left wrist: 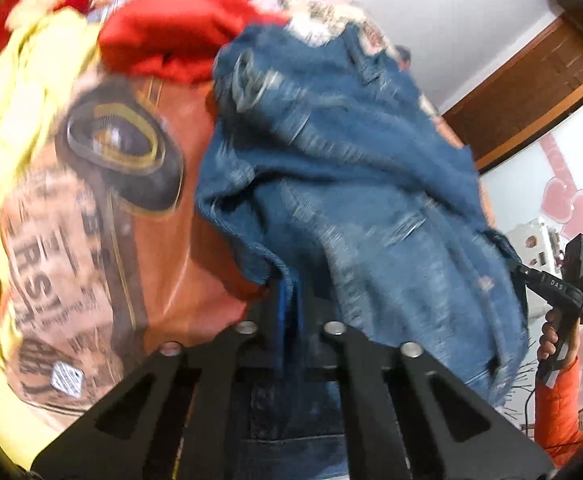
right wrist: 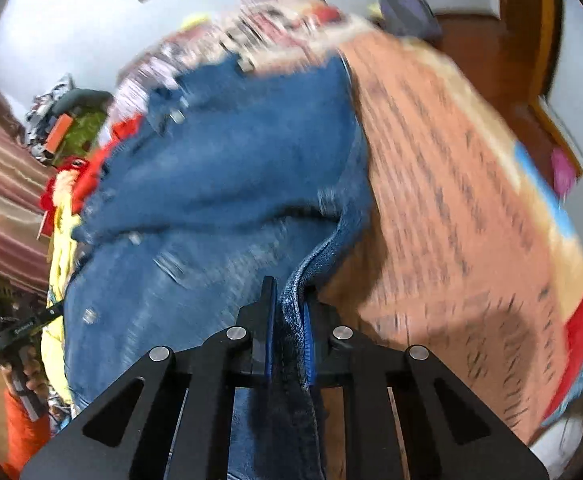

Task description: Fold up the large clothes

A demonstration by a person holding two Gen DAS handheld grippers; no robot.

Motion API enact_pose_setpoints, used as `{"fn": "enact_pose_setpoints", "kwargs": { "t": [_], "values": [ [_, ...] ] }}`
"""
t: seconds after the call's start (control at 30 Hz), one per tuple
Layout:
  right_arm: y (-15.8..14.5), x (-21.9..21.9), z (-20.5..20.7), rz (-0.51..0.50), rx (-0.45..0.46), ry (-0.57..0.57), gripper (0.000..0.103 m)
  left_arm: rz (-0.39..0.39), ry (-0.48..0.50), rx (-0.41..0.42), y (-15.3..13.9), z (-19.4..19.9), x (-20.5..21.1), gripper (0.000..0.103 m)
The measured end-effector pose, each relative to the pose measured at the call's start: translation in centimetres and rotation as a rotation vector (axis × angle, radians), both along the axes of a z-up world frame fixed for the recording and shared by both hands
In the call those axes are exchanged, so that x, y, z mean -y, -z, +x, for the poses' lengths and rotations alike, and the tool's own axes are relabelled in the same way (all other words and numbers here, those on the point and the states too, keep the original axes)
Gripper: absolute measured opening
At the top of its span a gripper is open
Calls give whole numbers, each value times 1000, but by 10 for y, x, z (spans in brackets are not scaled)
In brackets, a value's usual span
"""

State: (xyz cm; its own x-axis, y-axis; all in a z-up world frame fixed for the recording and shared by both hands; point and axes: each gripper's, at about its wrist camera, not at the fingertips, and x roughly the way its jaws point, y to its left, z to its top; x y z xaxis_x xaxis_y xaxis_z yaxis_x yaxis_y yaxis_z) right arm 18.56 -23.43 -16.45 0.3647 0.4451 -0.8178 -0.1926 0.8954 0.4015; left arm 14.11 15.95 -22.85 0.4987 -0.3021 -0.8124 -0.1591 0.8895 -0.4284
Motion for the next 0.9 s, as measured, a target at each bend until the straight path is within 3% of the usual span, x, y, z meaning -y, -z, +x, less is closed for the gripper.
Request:
{"fn": "enact_pose_setpoints", "kwargs": {
  "t": [0.23, 0.33, 0.5, 0.57, 0.63, 0.73, 0.83, 0.9],
  "values": [
    [-52, -3, 31, 45, 163, 5, 10, -15, -69, 312, -99, 18, -16, 0],
    [-52, -9, 47, 63, 173, 19, 10, 110, -83, 402, -129, 27, -18, 0],
    [-17, -19, 55, -33, 126, 42, 10, 158, -77, 267, -101, 40, -21, 4],
    [-7, -17, 57, -64, 104, 45, 10, 174, -58, 172, -75, 39, -22, 16],
    [3, -12, 55, -65, 64, 44, 12, 162, -54, 87, -49, 29, -27, 48],
    [9, -5, 47, -80, 26, 34, 17, 145, -76, 5, -19, 13, -36, 57],
    [9, 2, 39, -105, 4, 37, 40, 100, -84, -82, 3, -3, -44, 57],
    [7, 9, 30, -115, 13, 65, 58, 27, -79, -117, 14, -14, -50, 58]
  ]
}}
